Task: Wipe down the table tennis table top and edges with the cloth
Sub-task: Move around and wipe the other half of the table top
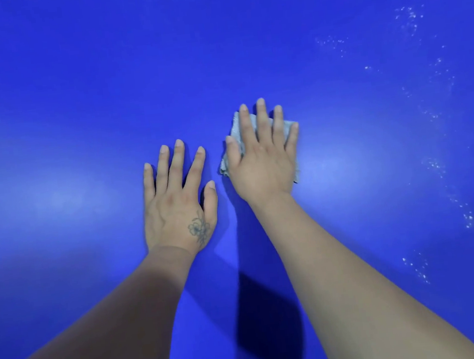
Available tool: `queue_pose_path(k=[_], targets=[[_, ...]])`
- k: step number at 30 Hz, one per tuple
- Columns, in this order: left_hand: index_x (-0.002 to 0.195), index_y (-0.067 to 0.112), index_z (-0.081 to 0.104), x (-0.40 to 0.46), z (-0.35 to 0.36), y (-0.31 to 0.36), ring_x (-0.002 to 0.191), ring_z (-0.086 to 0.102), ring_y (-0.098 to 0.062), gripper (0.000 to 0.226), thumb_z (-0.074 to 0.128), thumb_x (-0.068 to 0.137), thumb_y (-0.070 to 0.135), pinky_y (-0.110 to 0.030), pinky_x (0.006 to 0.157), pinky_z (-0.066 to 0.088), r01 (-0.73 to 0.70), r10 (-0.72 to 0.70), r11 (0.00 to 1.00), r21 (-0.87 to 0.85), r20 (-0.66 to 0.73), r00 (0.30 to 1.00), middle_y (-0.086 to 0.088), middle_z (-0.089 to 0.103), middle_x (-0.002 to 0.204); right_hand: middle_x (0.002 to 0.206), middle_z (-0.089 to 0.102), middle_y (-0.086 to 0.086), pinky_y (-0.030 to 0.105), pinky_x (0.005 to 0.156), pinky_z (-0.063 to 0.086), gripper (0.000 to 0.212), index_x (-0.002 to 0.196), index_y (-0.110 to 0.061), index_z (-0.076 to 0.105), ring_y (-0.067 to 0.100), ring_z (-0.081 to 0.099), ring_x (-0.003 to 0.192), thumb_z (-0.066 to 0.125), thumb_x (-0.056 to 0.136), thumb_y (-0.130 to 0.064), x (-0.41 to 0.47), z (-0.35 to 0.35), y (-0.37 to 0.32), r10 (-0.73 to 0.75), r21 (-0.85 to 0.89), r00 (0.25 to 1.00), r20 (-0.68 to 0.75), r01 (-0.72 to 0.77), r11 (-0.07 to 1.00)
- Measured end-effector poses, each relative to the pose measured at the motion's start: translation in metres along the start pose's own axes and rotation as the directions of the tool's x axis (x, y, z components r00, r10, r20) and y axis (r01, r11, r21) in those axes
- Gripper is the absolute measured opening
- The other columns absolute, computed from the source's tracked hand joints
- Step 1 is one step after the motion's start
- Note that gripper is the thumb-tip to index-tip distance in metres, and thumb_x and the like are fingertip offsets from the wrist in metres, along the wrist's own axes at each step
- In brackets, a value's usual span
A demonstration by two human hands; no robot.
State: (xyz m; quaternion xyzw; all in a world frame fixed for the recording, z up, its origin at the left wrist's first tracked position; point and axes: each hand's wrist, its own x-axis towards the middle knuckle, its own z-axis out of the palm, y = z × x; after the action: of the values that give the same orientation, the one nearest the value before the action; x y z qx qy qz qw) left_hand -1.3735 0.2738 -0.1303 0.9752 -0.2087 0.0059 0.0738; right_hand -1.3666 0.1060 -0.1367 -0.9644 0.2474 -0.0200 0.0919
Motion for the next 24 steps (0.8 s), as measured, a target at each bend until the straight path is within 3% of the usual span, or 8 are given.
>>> queue_pose_path(k=[5,12,17,20,24], targets=[[0.168,0.028,0.029,0.000,0.001,-0.001,0.166,0.008,-0.026,0.063,0.031,0.107,0.044,-0.056,0.132,0.013,-0.007,0.007,1.000,-0.001,-0.002,1.000,-0.005,0.018,0.178,0.180,0.014,0.002,0.059,0.132,0.005,0.061,0.171,-0.030,0.024,0.028,0.006,0.167,0.016,0.113,-0.048,-0.029,0.002,-0.016,-0.148,0.017,0.989,0.001,0.148,0.989],[0.168,0.024,0.032,0.001,-0.003,-0.002,0.166,0.010,-0.028,0.069,0.032,0.100,0.033,-0.058,0.131,0.013,-0.028,0.028,0.999,-0.031,0.012,1.000,-0.007,0.019,0.177,0.179,0.014,0.007,0.058,0.132,0.011,0.059,0.170,-0.022,0.027,0.030,0.004,0.167,0.025,0.114,-0.043,-0.057,-0.004,0.021,-0.249,-0.002,0.969,0.011,0.249,0.969],[0.163,0.022,0.042,0.006,-0.007,-0.003,0.165,0.016,-0.026,0.060,0.039,0.104,0.033,-0.057,0.132,0.015,-0.007,0.006,0.993,-0.120,-0.008,1.000,-0.006,0.028,0.175,0.180,0.014,0.004,0.056,0.133,0.009,0.061,0.171,-0.024,0.024,0.029,0.006,0.167,0.027,0.113,-0.044,-0.035,-0.011,0.048,-0.191,-0.032,0.981,0.038,0.193,0.981],[0.156,0.019,0.052,0.026,-0.012,-0.012,0.162,0.025,-0.024,0.054,0.043,0.104,0.032,-0.054,0.132,0.017,0.000,-0.006,0.982,-0.188,-0.031,1.000,-0.005,0.038,0.170,0.179,0.016,0.004,0.056,0.133,0.009,0.062,0.171,-0.025,0.025,0.030,0.009,0.166,0.028,0.112,-0.046,0.002,-0.011,0.052,-0.099,-0.041,0.995,0.013,0.100,0.994],[0.156,0.020,0.051,0.086,-0.013,-0.024,0.162,0.025,-0.026,0.051,0.045,0.107,0.032,-0.053,0.133,0.015,0.038,-0.053,0.976,-0.214,-0.068,0.996,-0.007,0.038,0.170,0.180,0.010,0.004,0.055,0.134,0.002,0.064,0.172,-0.027,0.020,0.029,0.003,0.167,0.019,0.111,-0.048,0.065,-0.006,0.034,0.047,-0.013,0.999,-0.005,-0.047,0.999]])
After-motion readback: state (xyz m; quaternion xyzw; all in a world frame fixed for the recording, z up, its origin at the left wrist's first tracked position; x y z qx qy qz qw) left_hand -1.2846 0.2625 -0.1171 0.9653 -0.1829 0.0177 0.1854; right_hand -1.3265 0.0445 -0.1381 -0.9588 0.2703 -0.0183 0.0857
